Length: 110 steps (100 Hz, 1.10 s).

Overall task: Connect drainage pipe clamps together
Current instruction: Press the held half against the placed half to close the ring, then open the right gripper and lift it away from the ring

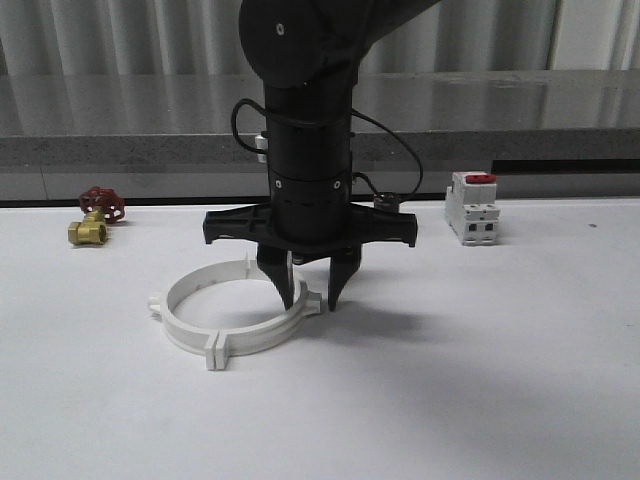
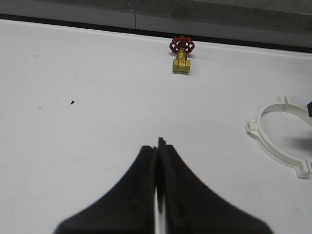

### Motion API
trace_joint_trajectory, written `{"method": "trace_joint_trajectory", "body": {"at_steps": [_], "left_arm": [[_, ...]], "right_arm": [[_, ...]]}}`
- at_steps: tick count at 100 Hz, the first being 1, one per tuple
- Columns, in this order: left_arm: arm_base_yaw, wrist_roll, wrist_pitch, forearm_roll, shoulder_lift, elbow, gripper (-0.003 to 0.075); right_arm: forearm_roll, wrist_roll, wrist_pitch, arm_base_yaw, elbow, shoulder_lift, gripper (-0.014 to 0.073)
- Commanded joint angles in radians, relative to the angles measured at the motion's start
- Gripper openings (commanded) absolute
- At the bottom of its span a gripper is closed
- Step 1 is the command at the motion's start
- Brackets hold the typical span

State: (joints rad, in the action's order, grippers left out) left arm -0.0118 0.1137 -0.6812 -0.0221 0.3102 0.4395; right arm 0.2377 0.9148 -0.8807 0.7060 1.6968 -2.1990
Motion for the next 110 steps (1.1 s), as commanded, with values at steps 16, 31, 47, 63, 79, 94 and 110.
{"method": "trace_joint_trajectory", "body": {"at_steps": [16,31,47,63,79,94,110], "left_arm": [[0.001,0.0,0.072,-0.006,0.007,0.026,-0.0021],[0.001,0.0,0.072,-0.006,0.007,0.026,-0.002],[0.001,0.0,0.072,-0.006,0.007,0.026,-0.0021],[0.001,0.0,0.072,-0.006,0.007,0.026,-0.0021],[0.001,0.0,0.072,-0.006,0.007,0.026,-0.002],[0.001,0.0,0.072,-0.006,0.007,0.026,-0.002],[0.001,0.0,0.072,-0.006,0.007,0.026,-0.0021]], "right_arm": [[0.011,-0.018,0.017,0.0,0.031,0.06,0.0351],[0.012,-0.087,0.011,-0.001,0.031,0.094,0.0351],[0.026,-0.237,0.009,-0.006,0.031,0.169,0.0351],[0.071,-0.379,-0.002,-0.011,0.024,0.274,0.0351],[0.093,-0.42,0.007,-0.072,-0.057,0.411,0.0351],[0.095,-0.489,0.05,-0.178,-0.211,0.573,0.0351],[0.086,-0.556,0.067,-0.32,-0.396,0.741,0.0351]]}}
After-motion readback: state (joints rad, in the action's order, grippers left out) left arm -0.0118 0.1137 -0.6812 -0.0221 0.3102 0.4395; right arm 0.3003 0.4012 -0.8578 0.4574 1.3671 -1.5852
